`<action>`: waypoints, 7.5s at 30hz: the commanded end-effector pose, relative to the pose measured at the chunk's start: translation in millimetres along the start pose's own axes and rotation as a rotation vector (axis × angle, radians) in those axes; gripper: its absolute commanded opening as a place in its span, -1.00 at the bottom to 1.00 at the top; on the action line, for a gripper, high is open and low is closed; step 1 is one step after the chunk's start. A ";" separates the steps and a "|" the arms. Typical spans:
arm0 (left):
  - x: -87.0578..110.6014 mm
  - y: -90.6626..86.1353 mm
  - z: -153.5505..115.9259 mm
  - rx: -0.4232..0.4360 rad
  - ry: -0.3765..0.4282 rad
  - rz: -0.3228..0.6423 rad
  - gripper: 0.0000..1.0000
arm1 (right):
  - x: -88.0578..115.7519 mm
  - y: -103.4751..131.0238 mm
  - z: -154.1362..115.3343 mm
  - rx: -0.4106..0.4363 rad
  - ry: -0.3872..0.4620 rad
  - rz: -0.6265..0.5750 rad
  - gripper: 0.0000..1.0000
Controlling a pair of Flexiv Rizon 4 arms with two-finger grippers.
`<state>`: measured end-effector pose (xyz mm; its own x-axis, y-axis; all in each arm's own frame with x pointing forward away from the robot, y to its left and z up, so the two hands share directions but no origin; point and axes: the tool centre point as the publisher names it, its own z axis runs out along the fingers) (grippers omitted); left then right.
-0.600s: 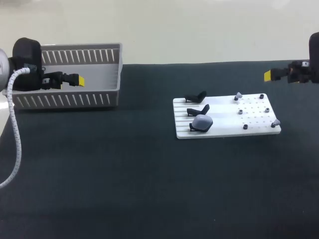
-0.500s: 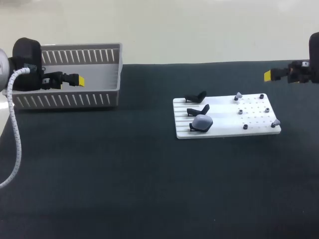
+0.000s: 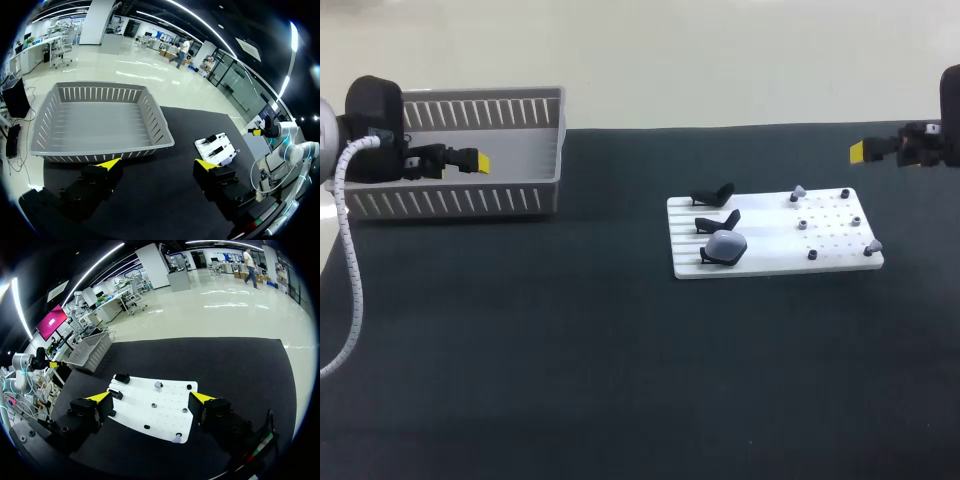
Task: Pick up each earbud case from the left stands, insert the matching earbuds, close the lid, and place the case in the box.
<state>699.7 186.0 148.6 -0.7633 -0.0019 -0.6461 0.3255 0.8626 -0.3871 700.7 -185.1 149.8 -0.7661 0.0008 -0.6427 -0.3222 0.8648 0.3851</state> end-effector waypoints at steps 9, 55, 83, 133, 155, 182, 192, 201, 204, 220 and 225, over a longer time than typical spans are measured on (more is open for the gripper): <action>-0.3 -19.2 0.4 0.114 -0.004 0.154 1.00 | 0.2 -0.1 -0.4 0.000 0.000 -0.001 1.00; 8.6 -137.2 61.9 0.637 0.052 0.866 1.00 | 0.2 -0.1 -0.4 0.000 0.000 -0.001 1.00; 17.2 -155.2 90.9 0.691 0.068 0.885 1.00 | 0.2 -0.1 -0.4 0.000 0.000 -0.001 1.00; 86.5 -211.3 175.9 0.802 0.037 0.975 0.91 | 0.2 -0.1 -0.4 0.000 0.000 -0.001 1.00; 101.5 -221.7 189.0 0.824 0.045 0.948 0.29 | 0.2 -0.1 -0.4 0.000 0.000 -0.001 1.00; 105.5 -232.2 208.0 0.853 0.053 0.952 0.09 | 0.2 -0.1 -0.4 0.000 0.000 -0.001 1.00; 106.7 -233.2 210.8 0.861 0.055 0.954 0.11 | 0.2 -0.1 -0.4 0.000 0.000 -0.001 1.00; 106.2 -234.8 214.1 0.871 0.049 0.957 0.04 | 0.2 -0.1 -0.4 0.000 0.000 -0.001 1.00; 106.2 -235.5 215.9 0.876 0.048 0.958 0.03 | 0.2 -0.1 -0.4 0.000 0.000 -0.001 1.00; 104.7 -241.3 222.0 0.903 0.039 0.962 0.07 | 0.2 -0.1 -0.4 0.000 0.000 -0.001 1.00; 105.6 -242.6 223.9 0.907 0.041 0.964 0.01 | 0.2 -0.1 -0.4 0.000 0.000 -0.001 1.00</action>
<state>662.4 -134.9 29.4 -0.0297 0.4475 -0.8938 0.9873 -0.1265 -0.0961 700.8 -185.0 149.8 -0.7662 0.0008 -0.6426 -0.3220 0.8649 0.3851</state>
